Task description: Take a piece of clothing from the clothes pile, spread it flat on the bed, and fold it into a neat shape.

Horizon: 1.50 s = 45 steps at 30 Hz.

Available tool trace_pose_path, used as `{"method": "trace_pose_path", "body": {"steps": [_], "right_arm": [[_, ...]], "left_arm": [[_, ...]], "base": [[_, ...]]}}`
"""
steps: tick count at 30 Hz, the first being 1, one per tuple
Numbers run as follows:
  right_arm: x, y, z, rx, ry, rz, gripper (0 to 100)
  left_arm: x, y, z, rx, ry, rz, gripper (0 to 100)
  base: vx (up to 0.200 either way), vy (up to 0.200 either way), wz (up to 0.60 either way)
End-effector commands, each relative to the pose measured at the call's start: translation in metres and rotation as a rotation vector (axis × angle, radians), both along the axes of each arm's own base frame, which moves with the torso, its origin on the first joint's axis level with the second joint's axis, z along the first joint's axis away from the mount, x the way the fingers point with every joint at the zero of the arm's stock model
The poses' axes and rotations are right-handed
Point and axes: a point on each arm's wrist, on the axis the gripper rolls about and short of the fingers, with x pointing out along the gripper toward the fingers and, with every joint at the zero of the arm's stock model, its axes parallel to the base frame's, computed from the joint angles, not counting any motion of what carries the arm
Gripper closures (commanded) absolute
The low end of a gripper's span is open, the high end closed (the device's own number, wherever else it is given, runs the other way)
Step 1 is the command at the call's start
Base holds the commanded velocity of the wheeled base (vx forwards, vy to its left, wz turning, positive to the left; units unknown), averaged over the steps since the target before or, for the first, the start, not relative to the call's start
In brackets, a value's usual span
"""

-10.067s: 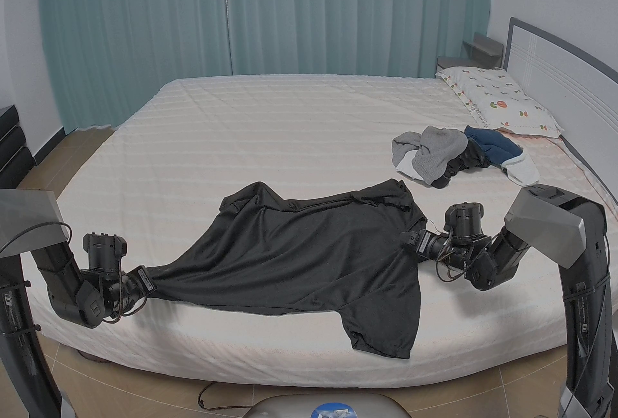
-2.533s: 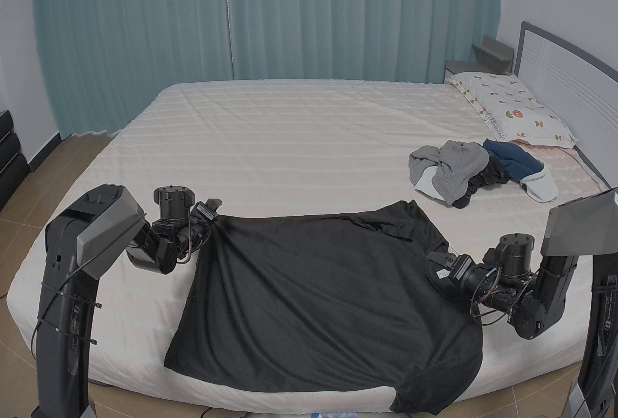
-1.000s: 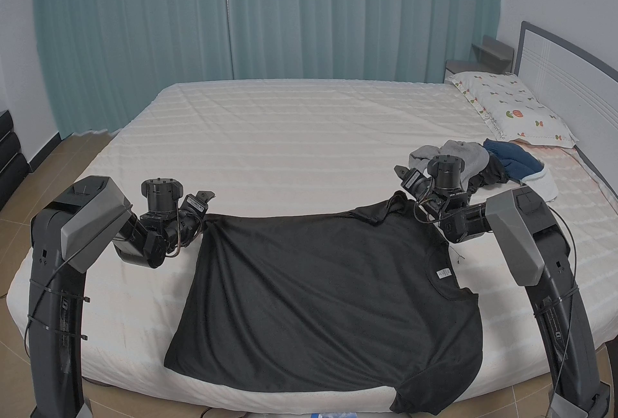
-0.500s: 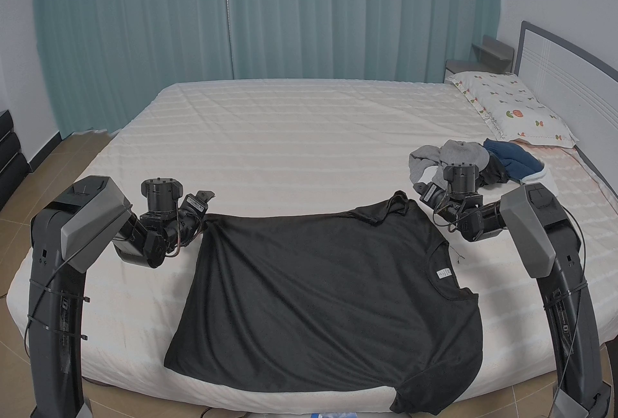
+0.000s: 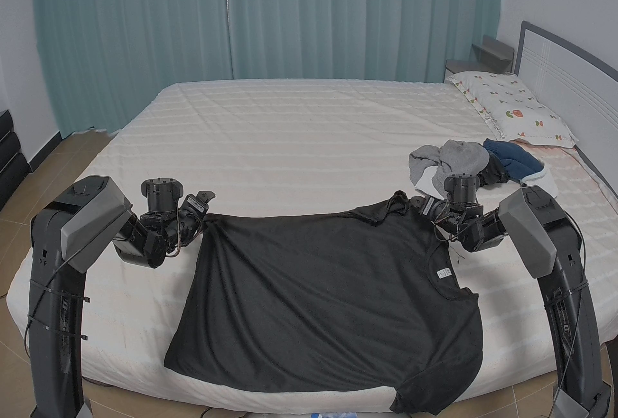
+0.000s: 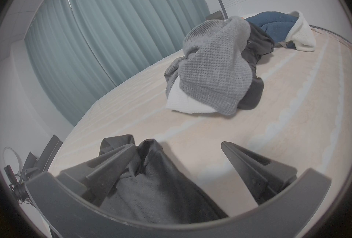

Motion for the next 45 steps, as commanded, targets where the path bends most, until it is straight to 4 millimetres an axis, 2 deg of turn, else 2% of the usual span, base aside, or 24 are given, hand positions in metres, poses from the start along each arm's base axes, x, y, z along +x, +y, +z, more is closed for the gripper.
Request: {"method": "trace_pose_path", "body": {"steps": [1,4,5,12,18,29,43,44,45], "right_arm": [[-0.001,0.003,-0.009,-0.004,0.012,0.006,0],[-0.001,0.003,-0.011,-0.003,0.018,0.009,0],[-0.001,0.003,-0.011,-0.003,0.018,0.009,100],[0.000,0.002,-0.014,-0.002,0.019,0.013,100],[0.011,0.001,-0.002,0.008,-0.047,-0.007,100],[0.017,0.001,0.012,0.016,-0.101,-0.017,100],[0.024,-0.008,-0.006,-0.009,-0.104,-0.067,100],[0.024,-0.008,-0.006,-0.009,-0.104,-0.067,0],[0.024,-0.009,-0.006,-0.009,-0.104,-0.069,0]], "left_arm": [[0.000,0.000,-0.001,0.002,0.001,-0.001,0],[0.000,0.000,-0.001,0.002,0.002,-0.001,0],[0.000,0.000,-0.001,0.002,0.002,-0.001,0],[0.000,0.001,-0.001,0.003,0.000,0.000,0],[0.000,0.001,-0.001,0.003,0.000,0.000,0],[0.000,0.001,-0.001,0.003,0.000,0.000,0],[0.000,0.001,0.001,0.002,-0.003,0.001,0],[0.000,0.000,0.002,0.002,-0.004,-0.001,0],[0.000,0.001,0.002,0.002,-0.004,0.001,0]], "base": [[0.000,0.000,0.00],[0.000,0.000,0.00],[0.000,0.000,0.00],[0.000,0.000,0.00],[0.000,0.000,0.00],[0.000,0.000,0.00],[0.000,0.000,0.00],[0.000,0.000,0.00],[0.000,0.000,0.00]]}}
